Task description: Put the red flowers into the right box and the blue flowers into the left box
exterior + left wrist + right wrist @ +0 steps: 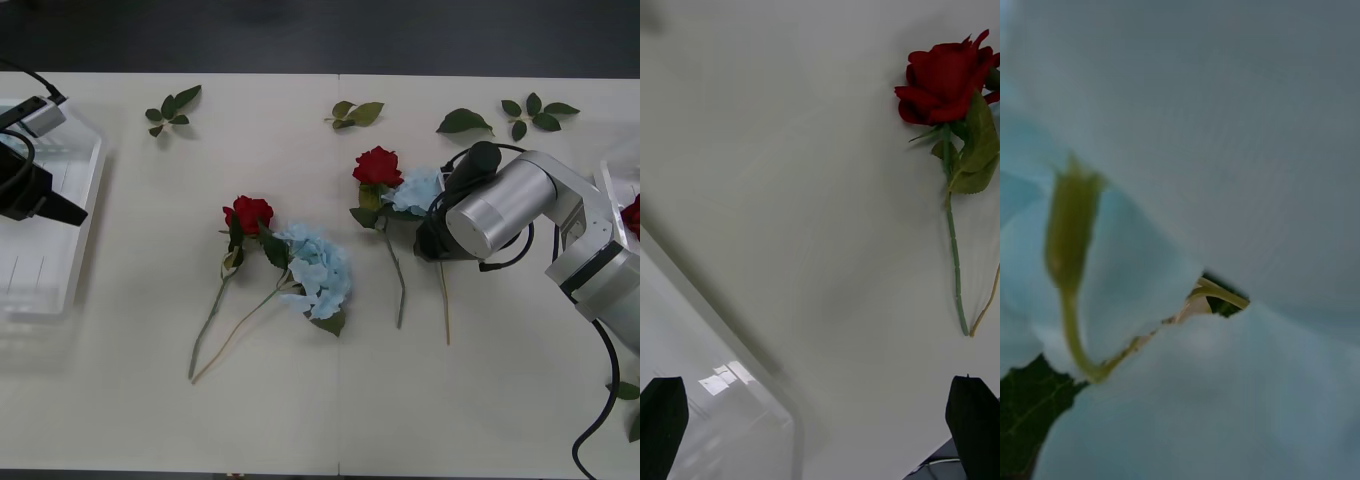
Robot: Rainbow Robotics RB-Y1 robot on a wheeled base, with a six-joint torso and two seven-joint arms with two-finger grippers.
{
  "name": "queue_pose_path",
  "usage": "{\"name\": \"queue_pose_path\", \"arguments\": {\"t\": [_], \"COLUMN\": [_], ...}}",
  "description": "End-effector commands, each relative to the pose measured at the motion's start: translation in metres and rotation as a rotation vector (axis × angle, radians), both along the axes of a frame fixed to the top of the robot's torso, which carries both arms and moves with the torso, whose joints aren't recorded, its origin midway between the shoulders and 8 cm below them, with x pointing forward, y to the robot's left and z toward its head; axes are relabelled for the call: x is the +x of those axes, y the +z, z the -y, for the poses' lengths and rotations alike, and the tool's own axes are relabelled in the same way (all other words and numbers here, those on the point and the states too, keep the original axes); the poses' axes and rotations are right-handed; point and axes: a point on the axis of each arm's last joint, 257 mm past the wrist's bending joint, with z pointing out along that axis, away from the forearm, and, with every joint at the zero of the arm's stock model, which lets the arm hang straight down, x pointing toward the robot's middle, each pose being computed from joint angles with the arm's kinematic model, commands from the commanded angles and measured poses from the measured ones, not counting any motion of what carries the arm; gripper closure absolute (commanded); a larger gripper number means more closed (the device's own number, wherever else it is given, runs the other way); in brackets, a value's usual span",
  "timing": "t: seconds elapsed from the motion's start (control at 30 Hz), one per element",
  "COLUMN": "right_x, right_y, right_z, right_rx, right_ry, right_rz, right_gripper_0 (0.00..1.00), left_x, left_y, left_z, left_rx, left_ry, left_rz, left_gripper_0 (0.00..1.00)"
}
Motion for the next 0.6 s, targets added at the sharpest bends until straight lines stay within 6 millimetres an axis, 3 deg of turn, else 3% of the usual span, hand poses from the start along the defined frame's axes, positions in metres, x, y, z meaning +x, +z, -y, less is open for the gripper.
{"name": "queue_pose_path", "arguments": {"t": [0.03, 0.1, 0.27, 0.37, 0.43, 0.53, 0.6], "right_x": [0.008, 0.010, 0.010, 0.008, 0.008, 0.008, 0.008], "right_y": [0.005, 0.006, 0.006, 0.003, 0.003, 0.003, 0.003], "right_z": [-0.009, -0.009, -0.009, -0.009, -0.008, -0.008, -0.007], "right_rx": [0.009, 0.011, 0.011, 0.013, 0.012, 0.012, 0.011], "right_ry": [0.019, 0.020, 0.024, 0.022, 0.021, 0.020, 0.020], "right_rz": [0.027, 0.031, 0.031, 0.023, 0.025, 0.024, 0.023], "right_gripper_0": [0.11, 0.14, 0.36, 0.56, 0.81, 0.95, 0.96], "left_x": [-0.007, -0.013, -0.022, -0.026, -0.026, -0.024, -0.022], "left_y": [0.001, -0.010, -0.029, -0.041, -0.050, -0.061, -0.066], "left_z": [0.015, 0.032, 0.062, 0.081, 0.094, 0.109, 0.117], "left_rx": [0.009, -0.003, -0.031, -0.053, -0.073, -0.074, -0.072], "left_ry": [0.032, 0.045, 0.071, 0.089, 0.104, 0.117, 0.125], "left_rz": [0.033, 0.029, 0.017, 0.008, 0.008, 0.038, 0.057], "left_gripper_0": [0.00, 0.00, 0.00, 0.00, 0.00, 0.00, 0.00]}}
